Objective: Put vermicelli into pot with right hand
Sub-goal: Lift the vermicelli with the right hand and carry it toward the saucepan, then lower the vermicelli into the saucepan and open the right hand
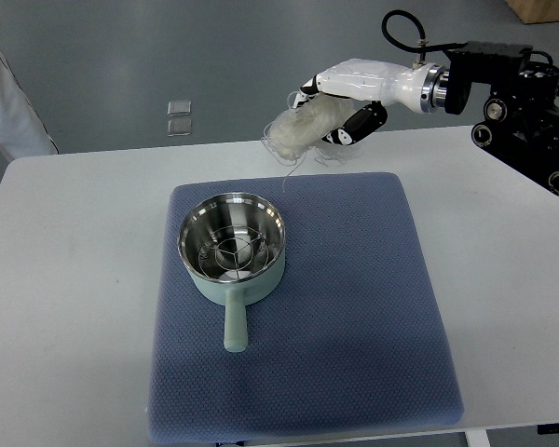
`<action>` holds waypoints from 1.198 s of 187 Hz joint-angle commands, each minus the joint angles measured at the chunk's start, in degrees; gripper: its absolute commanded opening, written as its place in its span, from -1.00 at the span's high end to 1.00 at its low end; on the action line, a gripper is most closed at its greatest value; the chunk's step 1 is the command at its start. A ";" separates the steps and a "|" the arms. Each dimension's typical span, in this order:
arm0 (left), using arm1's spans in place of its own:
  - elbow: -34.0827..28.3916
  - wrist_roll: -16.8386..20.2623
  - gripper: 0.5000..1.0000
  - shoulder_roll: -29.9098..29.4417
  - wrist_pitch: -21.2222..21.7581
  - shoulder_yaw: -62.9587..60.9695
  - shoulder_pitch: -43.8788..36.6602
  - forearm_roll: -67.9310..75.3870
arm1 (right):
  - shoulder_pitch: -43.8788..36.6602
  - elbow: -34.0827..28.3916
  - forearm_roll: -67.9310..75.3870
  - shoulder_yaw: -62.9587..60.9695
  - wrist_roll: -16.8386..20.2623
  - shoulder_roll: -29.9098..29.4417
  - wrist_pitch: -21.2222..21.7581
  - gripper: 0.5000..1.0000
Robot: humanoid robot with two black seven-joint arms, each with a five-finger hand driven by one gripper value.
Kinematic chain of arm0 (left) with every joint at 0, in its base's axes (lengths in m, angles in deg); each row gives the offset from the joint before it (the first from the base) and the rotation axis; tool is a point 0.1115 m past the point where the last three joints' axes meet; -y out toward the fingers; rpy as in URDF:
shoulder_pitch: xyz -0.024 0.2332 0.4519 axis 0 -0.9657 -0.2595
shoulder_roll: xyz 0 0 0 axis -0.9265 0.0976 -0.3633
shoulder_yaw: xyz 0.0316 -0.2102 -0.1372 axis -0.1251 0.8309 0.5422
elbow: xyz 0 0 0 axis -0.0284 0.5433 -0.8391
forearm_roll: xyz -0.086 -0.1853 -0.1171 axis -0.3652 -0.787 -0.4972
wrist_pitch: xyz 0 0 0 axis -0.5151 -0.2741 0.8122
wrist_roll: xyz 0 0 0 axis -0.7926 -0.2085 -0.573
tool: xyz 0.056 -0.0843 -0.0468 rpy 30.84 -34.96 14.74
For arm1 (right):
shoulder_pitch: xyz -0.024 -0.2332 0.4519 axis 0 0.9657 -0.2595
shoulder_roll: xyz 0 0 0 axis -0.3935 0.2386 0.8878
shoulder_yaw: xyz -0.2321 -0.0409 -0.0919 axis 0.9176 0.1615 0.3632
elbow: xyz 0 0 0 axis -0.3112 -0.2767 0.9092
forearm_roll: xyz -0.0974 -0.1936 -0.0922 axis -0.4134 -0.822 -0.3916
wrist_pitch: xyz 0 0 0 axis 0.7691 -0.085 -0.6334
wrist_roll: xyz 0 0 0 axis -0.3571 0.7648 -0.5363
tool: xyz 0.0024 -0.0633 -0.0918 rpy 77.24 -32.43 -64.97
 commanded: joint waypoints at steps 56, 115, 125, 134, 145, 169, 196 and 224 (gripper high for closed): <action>0.00 0.00 -1.00 0.00 0.00 0.00 -0.02 0.00 | 0.49 -0.49 0.49 0.62 -0.22 -11.80 -0.28 0.72; 0.00 0.00 -1.00 0.00 0.00 0.09 -0.02 0.00 | 7.17 0.48 -0.57 2.29 -0.04 -14.62 -0.99 0.70; 0.00 0.00 -1.00 0.00 0.00 0.00 -0.02 0.00 | 8.14 0.66 -0.65 2.29 0.13 -14.62 -1.07 0.65; 0.00 0.00 -1.00 0.00 0.00 0.00 -0.02 0.00 | 8.84 1.36 -0.83 2.20 0.22 -14.70 -1.51 0.58; 0.00 0.00 -1.00 0.00 0.00 0.09 -0.02 0.00 | 9.19 2.68 -0.83 2.20 0.31 -14.88 -2.39 0.31; 0.00 0.00 -1.00 0.00 0.00 0.00 -0.02 0.00 | 9.98 5.14 -0.74 2.11 0.40 -15.76 -3.80 -0.13; 0.00 0.00 -1.00 0.00 0.00 0.00 -0.02 0.00 | 10.42 5.14 -0.13 1.93 0.40 -15.32 -3.89 -0.50; 0.00 0.00 -1.00 0.00 0.00 0.09 -0.02 0.00 | 10.51 4.96 0.31 1.23 0.22 -15.05 -3.89 -0.58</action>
